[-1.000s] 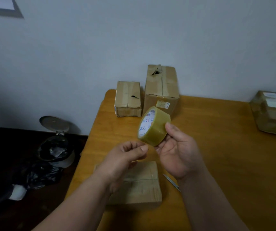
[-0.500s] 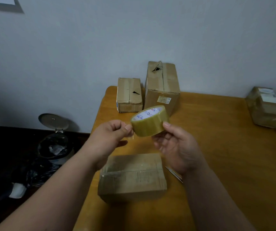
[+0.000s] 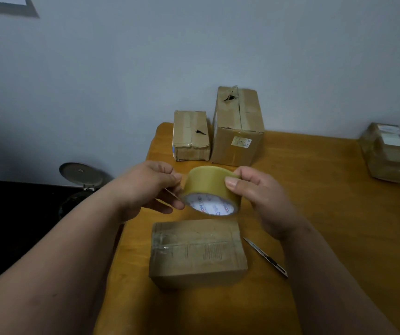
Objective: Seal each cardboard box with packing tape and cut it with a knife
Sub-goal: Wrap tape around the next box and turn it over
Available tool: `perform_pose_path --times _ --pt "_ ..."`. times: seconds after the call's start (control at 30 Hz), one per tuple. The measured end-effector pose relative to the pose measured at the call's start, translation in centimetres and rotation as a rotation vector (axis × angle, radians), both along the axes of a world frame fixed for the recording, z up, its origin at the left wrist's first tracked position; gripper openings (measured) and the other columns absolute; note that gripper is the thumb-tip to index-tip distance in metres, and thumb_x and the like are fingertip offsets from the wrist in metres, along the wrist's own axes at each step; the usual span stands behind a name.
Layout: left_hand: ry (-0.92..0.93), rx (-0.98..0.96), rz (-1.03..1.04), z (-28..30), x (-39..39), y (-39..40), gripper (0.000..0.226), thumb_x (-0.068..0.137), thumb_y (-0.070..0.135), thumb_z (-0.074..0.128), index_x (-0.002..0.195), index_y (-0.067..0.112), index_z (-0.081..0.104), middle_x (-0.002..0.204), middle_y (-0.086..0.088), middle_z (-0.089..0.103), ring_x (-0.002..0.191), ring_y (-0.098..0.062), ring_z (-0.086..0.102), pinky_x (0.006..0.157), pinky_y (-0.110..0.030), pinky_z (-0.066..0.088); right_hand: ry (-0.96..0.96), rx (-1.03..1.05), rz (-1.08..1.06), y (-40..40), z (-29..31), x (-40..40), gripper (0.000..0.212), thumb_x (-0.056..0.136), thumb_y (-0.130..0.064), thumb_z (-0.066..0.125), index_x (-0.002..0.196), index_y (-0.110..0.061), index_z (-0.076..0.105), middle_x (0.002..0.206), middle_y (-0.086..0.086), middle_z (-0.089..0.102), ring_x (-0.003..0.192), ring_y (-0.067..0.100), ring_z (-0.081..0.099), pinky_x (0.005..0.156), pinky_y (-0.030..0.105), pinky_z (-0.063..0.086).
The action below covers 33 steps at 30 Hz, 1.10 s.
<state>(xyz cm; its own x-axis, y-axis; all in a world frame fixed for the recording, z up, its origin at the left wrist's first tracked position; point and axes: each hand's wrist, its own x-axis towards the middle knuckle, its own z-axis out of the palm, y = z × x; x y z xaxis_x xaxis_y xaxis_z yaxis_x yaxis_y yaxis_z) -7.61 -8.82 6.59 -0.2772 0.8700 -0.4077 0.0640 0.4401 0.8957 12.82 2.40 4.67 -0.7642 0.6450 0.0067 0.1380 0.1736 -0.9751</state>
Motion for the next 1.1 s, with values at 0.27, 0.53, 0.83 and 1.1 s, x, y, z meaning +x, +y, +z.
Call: perform_pose_path --times 0.27,0.53,0.83,1.1 --pt "0.316 0.018 0.06 -0.2 -1.1 0.3 0.025 0.1 0.02 0.052 0.08 0.008 0.063 0.081 -0.01 0.069 0.079 -0.024 0.069 0.071 -0.038 0.058 -0.346 0.398 -0.047 1.7 -0.1 -0.7 0.034 0.081 -0.053 0.064 0.075 -0.02 0.057 0.066 -0.01 0.055 0.063 0.004 0.051 0.06 0.025 0.043" --pt "0.344 -0.064 0.058 -1.5 -2.4 1.0 0.025 0.099 0.025 0.054 0.083 0.007 0.064 0.086 -0.014 0.069 0.087 -0.028 0.068 0.077 -0.042 0.057 -0.399 0.237 -0.107 3.0 -1.7 -0.6 0.033 0.088 -0.041 0.061 0.072 -0.013 0.06 0.068 0.002 0.06 0.062 0.012 0.054 0.063 0.032 0.041" --pt "0.281 -0.137 0.07 -4.1 -3.1 1.3 0.024 0.097 0.02 0.057 0.08 0.005 0.064 0.072 -0.008 0.066 0.07 -0.016 0.063 0.07 -0.035 0.054 -0.552 0.301 -0.057 4.8 -3.3 -0.2 0.026 0.095 -0.026 0.057 0.077 -0.009 0.063 0.068 0.01 0.058 0.061 0.014 0.049 0.056 0.028 0.036" --pt "0.301 -0.087 0.122 -5.3 -2.4 2.0 0.028 0.097 0.021 0.057 0.082 -0.002 0.064 0.073 -0.008 0.064 0.07 -0.017 0.063 0.069 -0.034 0.054 -0.757 0.67 -0.199 6.1 -4.8 -0.8 0.028 0.094 -0.035 0.056 0.075 -0.015 0.057 0.071 0.002 0.053 0.066 0.018 0.05 0.053 0.027 0.033"
